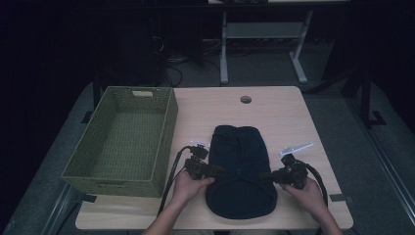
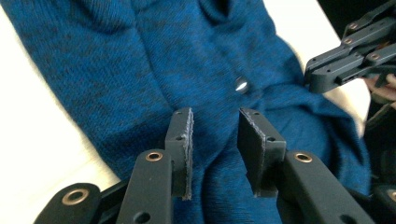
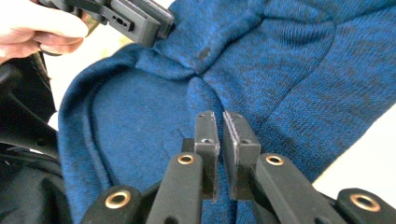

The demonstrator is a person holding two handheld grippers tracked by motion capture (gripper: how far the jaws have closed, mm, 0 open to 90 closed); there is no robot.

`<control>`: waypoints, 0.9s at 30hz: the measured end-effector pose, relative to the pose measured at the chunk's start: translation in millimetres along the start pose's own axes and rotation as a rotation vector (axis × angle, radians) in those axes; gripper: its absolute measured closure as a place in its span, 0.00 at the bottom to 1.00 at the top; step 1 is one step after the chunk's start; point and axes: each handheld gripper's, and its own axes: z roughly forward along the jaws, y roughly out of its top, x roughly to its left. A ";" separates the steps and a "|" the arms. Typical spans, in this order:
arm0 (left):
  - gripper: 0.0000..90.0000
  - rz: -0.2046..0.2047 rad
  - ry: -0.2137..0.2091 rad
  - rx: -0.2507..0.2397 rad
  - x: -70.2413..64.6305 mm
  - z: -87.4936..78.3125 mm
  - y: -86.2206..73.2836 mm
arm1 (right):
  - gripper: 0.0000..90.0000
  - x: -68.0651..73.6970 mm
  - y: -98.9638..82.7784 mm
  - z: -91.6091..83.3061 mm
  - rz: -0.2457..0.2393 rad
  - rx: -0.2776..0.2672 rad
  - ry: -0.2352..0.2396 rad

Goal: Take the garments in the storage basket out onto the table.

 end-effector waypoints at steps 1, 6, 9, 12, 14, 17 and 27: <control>0.73 0.001 0.004 0.003 0.7 0.8 -1.3 | 0.93 -0.9 0.2 2.8 0.003 0.009 0.000; 0.73 0.003 0.008 0.005 2.1 -1.7 -6.9 | 0.95 -4.6 -2.2 10.0 0.019 0.028 0.015; 0.73 0.011 0.009 0.007 0.2 -3.8 -12.2 | 0.95 -3.7 -4.0 12.1 0.018 0.035 0.021; 0.73 0.022 0.012 0.013 -2.1 -5.8 -16.3 | 0.96 -1.7 -5.9 14.7 0.011 0.046 0.025; 0.73 0.032 0.016 0.021 -4.5 -7.3 -19.2 | 0.96 0.6 -6.1 15.8 0.011 0.052 0.027; 0.73 0.035 0.016 0.017 -6.2 -9.7 -20.9 | 0.96 3.0 -6.5 16.7 -0.003 0.058 0.026; 0.73 0.022 -0.009 -0.117 -6.4 -18.7 8.3 | 0.92 3.5 20.9 10.0 0.009 0.010 0.038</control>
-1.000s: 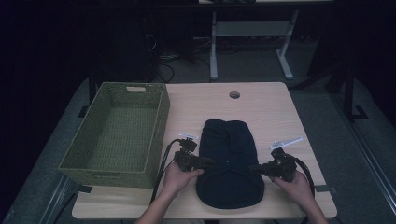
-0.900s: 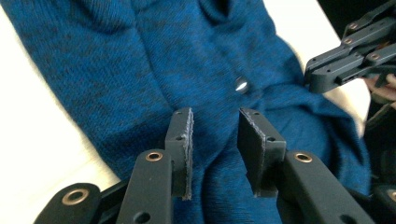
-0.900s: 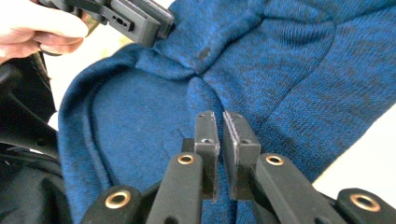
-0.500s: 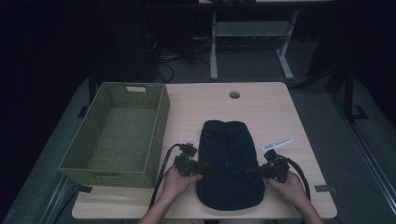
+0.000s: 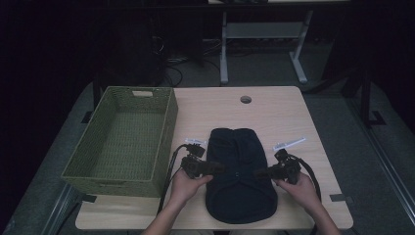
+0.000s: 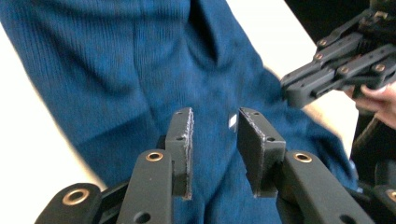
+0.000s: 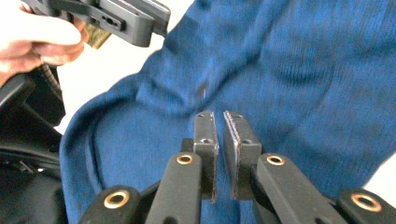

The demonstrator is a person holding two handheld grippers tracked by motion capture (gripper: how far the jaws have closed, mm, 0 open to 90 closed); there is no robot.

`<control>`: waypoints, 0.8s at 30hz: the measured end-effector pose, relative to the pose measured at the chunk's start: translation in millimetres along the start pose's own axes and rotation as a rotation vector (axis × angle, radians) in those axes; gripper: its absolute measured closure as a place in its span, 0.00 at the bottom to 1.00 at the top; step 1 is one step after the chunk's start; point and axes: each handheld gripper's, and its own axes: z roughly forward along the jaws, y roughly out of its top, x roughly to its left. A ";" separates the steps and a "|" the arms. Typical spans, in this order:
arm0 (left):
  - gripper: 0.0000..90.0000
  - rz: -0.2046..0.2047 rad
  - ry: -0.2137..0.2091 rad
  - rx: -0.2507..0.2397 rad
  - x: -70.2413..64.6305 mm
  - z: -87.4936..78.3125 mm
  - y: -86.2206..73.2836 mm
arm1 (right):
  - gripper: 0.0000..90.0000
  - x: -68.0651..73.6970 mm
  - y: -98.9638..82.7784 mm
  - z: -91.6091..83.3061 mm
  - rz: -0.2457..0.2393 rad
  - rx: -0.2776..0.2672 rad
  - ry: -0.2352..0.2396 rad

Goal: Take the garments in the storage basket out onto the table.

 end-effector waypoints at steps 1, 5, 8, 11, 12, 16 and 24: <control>0.73 0.001 0.002 -0.016 0.6 0.8 4.3 | 0.92 0.6 6.2 0.2 -0.008 -0.008 -0.005; 0.73 -0.005 0.015 -0.048 6.7 8.8 21.4 | 0.93 -3.5 31.3 3.0 -0.005 -0.038 -0.008; 0.73 -0.033 0.039 -0.068 15.4 15.6 29.9 | 0.93 -11.0 47.6 7.8 0.012 -0.056 -0.025; 0.73 -0.049 0.065 -0.059 22.7 24.2 33.8 | 0.94 -20.6 58.8 17.5 0.040 -0.056 -0.038; 0.73 -0.054 0.067 -0.055 24.2 26.6 33.7 | 0.94 -24.7 61.8 23.0 0.056 -0.043 -0.044; 0.70 -0.069 0.093 0.001 30.5 39.6 30.4 | 0.95 -35.1 63.1 39.7 0.082 -0.005 -0.061; 0.72 -0.066 0.103 0.025 30.9 38.2 26.4 | 0.96 -36.7 55.6 46.2 0.113 0.008 -0.052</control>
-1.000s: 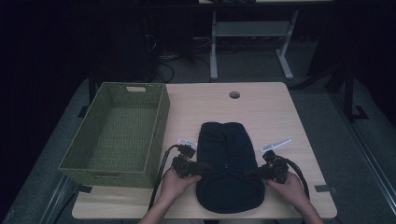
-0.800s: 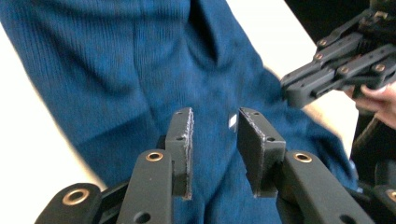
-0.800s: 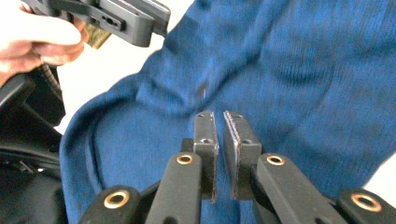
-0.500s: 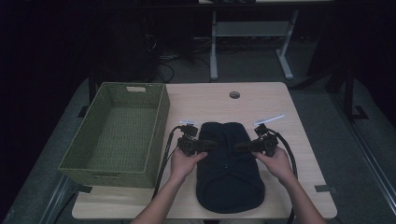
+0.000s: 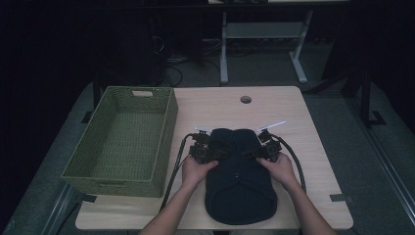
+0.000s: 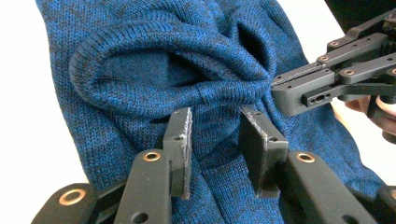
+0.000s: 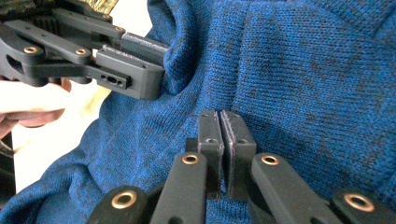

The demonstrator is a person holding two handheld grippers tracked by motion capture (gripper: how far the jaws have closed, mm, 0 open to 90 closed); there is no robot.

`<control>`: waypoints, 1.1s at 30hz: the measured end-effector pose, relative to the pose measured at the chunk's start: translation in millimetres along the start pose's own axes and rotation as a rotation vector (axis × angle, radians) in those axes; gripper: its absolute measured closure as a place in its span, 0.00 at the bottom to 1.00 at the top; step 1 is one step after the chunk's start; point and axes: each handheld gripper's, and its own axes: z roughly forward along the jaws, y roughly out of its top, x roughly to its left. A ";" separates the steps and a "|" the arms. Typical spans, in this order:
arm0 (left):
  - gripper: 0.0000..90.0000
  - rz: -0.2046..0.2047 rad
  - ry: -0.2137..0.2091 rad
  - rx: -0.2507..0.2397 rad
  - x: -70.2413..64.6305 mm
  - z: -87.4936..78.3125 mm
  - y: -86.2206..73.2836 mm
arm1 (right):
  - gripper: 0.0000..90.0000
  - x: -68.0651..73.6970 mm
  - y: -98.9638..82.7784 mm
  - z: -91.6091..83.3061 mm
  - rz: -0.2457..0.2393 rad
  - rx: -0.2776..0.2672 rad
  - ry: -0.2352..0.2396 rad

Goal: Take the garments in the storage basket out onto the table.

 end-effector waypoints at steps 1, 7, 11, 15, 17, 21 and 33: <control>0.72 0.000 0.001 0.000 -0.6 -0.8 -1.2 | 0.96 1.1 -1.2 0.4 -0.005 0.004 -0.001; 0.72 0.013 -0.003 0.008 -3.1 -8.2 -11.6 | 0.96 11.1 -8.5 2.9 -0.033 0.022 0.009; 0.71 0.030 -0.029 0.001 -8.1 -19.2 -13.0 | 0.95 17.9 -11.2 2.0 -0.056 0.049 0.015; 0.73 0.051 -0.044 -0.059 -13.5 -31.5 -2.6 | 0.95 24.8 -4.4 -8.3 -0.067 -0.014 0.021; 0.72 0.049 -0.030 -0.083 -12.0 -33.1 3.9 | 0.95 24.8 3.7 -11.0 -0.062 -0.044 0.008; 0.71 0.013 0.001 -0.082 1.1 -24.2 10.9 | 0.94 17.2 18.1 -8.3 -0.019 -0.086 -0.010; 0.73 -0.012 0.005 -0.068 11.2 -10.8 10.5 | 0.92 -2.3 16.9 8.9 0.040 -0.018 -0.036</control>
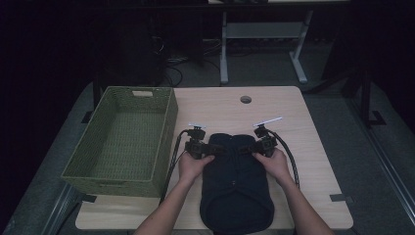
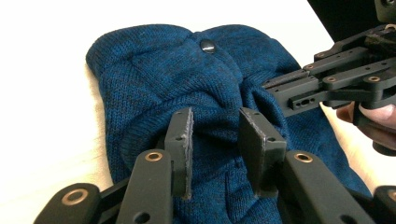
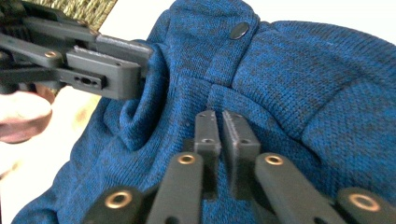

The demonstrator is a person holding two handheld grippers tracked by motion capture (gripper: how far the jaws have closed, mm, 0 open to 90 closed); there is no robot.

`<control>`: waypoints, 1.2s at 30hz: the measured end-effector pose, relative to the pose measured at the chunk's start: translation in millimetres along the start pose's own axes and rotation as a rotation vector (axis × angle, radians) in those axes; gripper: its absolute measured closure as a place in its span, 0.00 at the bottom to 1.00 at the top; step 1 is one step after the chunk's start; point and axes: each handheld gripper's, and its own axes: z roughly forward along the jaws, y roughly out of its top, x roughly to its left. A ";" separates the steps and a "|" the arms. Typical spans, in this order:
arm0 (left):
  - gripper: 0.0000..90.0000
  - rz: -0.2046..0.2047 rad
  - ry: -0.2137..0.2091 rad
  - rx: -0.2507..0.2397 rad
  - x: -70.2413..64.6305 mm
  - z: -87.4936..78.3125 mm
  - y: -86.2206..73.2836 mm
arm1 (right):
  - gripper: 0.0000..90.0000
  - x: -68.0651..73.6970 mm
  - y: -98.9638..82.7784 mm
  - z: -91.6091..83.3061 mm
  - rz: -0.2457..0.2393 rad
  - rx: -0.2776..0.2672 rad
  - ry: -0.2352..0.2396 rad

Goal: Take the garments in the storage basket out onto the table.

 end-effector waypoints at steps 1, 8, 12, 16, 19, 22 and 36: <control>0.72 0.005 -0.004 0.001 -0.7 -1.8 0.4 | 0.90 1.1 0.0 -1.9 -0.013 -0.002 -0.006; 0.71 0.011 -0.002 -0.031 -4.1 -15.5 4.4 | 0.87 4.0 -4.8 -22.0 -0.029 -0.039 -0.015; 0.71 0.002 0.002 -0.049 -1.9 -20.9 8.1 | 0.86 1.7 -5.8 -32.0 -0.018 -0.058 -0.001; 0.70 -0.005 0.008 -0.049 0.7 -20.8 9.9 | 0.85 2.2 -6.2 -36.5 -0.026 -0.055 -0.004; 0.70 -0.010 0.010 -0.047 2.0 -19.3 9.5 | 0.84 1.0 -6.8 -37.4 -0.020 -0.053 -0.005; 0.70 -0.022 0.008 -0.061 4.5 -19.2 10.3 | 0.82 -0.4 -6.9 -38.8 -0.025 -0.057 -0.011; 0.66 -0.073 0.057 -0.082 22.1 -17.2 15.3 | 0.74 -26.1 -7.1 -48.4 0.053 -0.100 -0.050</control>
